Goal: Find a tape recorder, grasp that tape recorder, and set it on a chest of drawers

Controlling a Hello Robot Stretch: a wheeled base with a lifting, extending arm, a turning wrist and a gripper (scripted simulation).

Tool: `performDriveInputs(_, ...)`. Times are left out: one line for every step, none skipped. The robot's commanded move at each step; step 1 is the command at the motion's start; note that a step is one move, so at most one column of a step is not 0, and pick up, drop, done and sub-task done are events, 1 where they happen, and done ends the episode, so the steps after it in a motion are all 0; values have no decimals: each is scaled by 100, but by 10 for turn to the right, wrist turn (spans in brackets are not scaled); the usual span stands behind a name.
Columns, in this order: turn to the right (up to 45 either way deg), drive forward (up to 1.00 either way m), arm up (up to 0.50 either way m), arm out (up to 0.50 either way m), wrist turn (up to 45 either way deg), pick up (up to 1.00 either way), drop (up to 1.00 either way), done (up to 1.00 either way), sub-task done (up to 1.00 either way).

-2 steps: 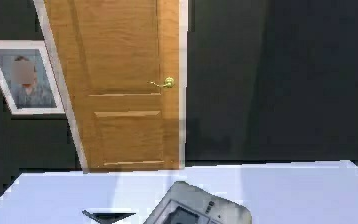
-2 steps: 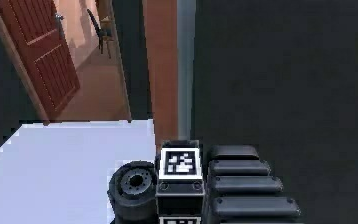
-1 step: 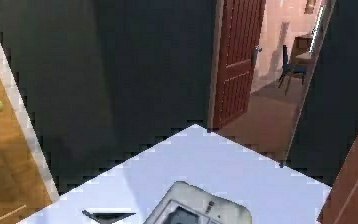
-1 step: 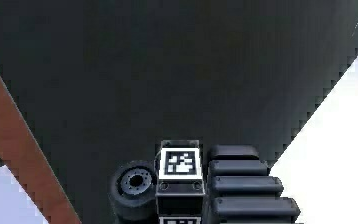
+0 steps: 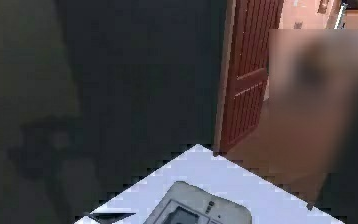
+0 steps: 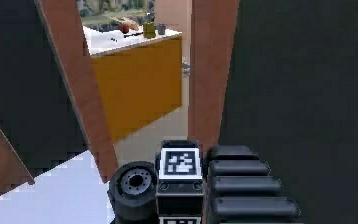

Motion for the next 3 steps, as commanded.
performDriveInputs(210,0,0,0,0,0,0,0,0)
performDriveInputs(0,100,0,0,0,0,0,0,0)
performDriveInputs(0,50,0,0,0,0,0,0,0)
